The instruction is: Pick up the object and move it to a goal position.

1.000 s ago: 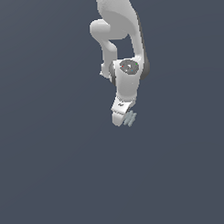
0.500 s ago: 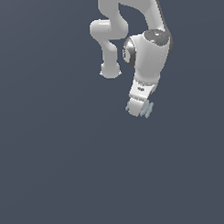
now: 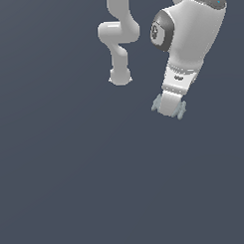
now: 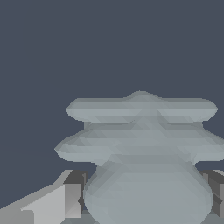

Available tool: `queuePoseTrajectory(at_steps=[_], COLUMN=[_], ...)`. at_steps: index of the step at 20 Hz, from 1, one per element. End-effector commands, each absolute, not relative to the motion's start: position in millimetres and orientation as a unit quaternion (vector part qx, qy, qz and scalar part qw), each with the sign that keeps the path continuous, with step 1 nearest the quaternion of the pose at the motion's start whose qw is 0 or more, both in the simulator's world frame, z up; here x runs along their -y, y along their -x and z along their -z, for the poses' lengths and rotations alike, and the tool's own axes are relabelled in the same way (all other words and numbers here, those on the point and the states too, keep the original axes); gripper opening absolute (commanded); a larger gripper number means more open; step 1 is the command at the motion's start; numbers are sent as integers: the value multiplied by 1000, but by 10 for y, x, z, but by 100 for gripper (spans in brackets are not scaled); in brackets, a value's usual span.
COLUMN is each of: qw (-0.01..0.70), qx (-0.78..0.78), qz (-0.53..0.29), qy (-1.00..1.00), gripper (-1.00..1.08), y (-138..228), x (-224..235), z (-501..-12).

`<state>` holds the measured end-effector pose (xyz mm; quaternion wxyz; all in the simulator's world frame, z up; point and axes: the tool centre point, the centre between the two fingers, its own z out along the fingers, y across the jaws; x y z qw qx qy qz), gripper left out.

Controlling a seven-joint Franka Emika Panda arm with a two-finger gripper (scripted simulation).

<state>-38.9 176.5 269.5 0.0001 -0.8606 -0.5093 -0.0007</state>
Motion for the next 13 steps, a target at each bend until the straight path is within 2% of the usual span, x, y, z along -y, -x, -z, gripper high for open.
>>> queuePoseTrajectory(at_steps=[1, 13], qw=[0, 0], qx=[509, 509], qz=[0, 0], qy=[861, 861], gripper=[-100, -100], y=[357, 296], x=[-1840, -1947], z=[-2813, -2973])
